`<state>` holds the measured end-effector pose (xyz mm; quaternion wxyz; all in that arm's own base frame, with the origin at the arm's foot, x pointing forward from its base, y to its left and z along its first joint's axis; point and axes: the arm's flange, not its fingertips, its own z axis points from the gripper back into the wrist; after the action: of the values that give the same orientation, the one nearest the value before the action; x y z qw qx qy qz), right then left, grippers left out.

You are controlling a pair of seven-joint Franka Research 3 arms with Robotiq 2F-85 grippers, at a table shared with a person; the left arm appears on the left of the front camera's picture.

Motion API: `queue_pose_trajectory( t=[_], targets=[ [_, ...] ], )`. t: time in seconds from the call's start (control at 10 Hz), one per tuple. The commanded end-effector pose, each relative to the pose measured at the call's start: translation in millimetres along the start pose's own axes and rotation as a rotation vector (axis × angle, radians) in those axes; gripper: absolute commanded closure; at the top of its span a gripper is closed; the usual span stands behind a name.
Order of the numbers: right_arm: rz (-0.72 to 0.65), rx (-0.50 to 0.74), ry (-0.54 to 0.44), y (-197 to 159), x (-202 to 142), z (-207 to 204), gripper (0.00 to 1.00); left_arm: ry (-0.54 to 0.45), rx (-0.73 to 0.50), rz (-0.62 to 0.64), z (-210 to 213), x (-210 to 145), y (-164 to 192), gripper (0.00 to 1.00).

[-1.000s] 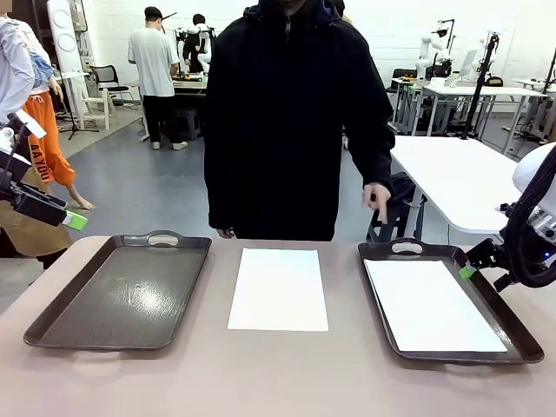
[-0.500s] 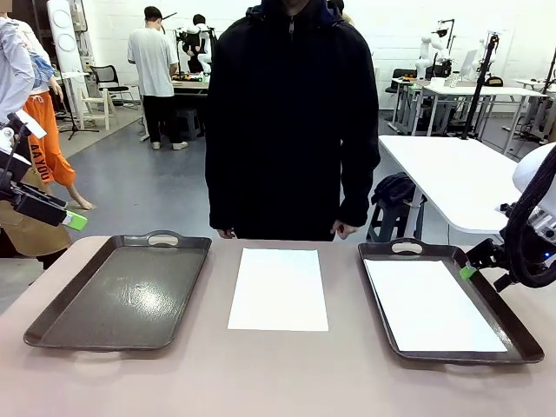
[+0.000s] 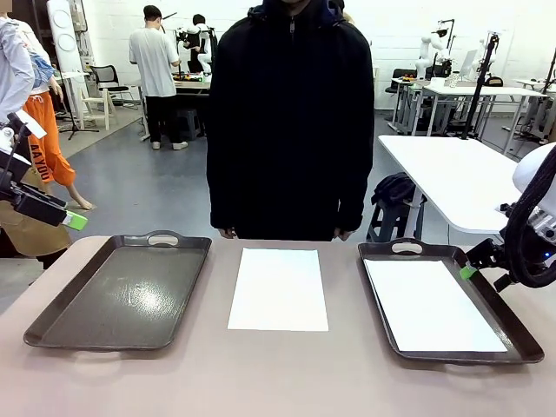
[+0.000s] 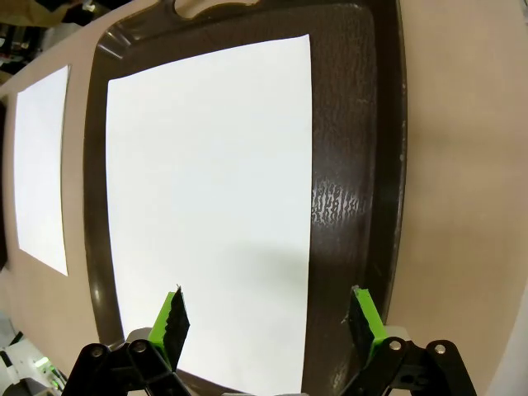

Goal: Sort the A4 documents.
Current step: Receive the A4 Paper.

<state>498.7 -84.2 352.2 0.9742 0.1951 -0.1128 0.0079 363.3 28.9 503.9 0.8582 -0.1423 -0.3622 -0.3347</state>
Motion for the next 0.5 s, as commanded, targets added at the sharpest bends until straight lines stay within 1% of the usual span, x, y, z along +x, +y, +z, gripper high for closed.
queue_pose_trajectory(
  t=[0.0, 0.2, 0.3, 0.4],
  targets=[
    [0.008, -0.003, 0.004, -1.6, 0.8, -1.8, 0.00, -0.005, -0.013, -0.015, -1.2, -2.8, 3.6, 0.00],
    [0.000, 0.000, 0.000, 0.0, 0.0, 0.0, 0.00, -0.005, -0.013, -0.015, -1.2, -2.8, 3.6, 0.00],
    [0.171, -0.063, -0.038, 21.9, -12.1, 33.0, 0.00, -0.005, -0.013, -0.015, -1.2, -2.8, 3.6, 0.00],
    [0.302, -0.039, -0.087, 42.6, -22.9, 66.2, 0.00, -0.005, -0.013, -0.015, -1.2, -2.8, 3.6, 0.00]
  ],
)
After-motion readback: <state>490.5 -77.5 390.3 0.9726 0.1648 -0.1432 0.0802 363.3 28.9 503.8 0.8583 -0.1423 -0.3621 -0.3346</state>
